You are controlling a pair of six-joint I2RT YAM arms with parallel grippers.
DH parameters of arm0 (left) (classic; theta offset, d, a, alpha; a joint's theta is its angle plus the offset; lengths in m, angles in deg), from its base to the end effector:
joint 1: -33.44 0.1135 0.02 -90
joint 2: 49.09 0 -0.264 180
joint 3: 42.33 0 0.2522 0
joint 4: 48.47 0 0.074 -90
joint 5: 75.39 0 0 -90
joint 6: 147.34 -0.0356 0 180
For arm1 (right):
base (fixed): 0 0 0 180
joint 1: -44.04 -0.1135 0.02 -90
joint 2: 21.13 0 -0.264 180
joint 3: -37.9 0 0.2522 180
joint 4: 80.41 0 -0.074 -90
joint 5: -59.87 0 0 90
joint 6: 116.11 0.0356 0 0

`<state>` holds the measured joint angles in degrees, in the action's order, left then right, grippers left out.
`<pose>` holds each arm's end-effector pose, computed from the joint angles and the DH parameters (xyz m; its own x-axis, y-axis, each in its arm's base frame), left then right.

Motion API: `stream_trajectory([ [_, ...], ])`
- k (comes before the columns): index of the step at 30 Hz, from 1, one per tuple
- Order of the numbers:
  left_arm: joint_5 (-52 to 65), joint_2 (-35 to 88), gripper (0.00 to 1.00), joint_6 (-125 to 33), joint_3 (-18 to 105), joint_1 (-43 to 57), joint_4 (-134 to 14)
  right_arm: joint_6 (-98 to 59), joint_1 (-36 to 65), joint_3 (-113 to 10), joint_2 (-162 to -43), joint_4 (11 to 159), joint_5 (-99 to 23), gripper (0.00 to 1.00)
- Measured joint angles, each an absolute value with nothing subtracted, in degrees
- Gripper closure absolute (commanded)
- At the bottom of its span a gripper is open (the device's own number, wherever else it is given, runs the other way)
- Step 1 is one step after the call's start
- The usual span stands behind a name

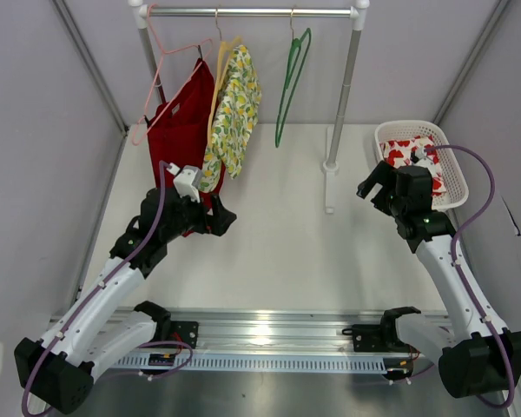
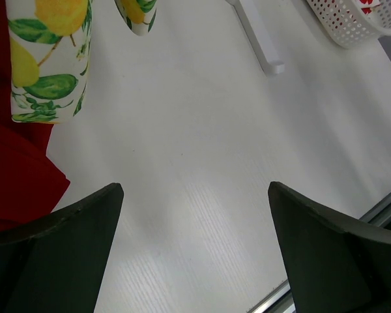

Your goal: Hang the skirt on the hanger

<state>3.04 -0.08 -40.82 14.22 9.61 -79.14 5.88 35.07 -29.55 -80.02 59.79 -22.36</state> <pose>0.1773 -0.0861 0.3031 -0.5050 -0.0815 -0.8593 0.4391 0.8329 -0.3370 0.2244 0.0305 0.3204 -0.4558 0.4595 -0.7623 0.2372 0.8882 0.3935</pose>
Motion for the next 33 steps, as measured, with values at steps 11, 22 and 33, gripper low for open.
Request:
stream_trajectory([
  [11, 2.23, -0.06, 0.00, -40.82, 14.22, 9.63, -79.23, 4.48, 37.69, -37.99, -85.55, 55.79, -21.46, 0.05],
  [22, 2.14, 0.75, 0.01, -40.82, 15.20, 9.63, -79.95, 5.20, 56.55, -59.98, -114.38, 53.36, -24.77, 0.15],
  [33, 0.61, 1.52, 0.01, -40.80, 15.49, 9.63, -80.34, 7.91, 60.38, -62.86, -130.31, 51.03, -18.47, 0.08],
])
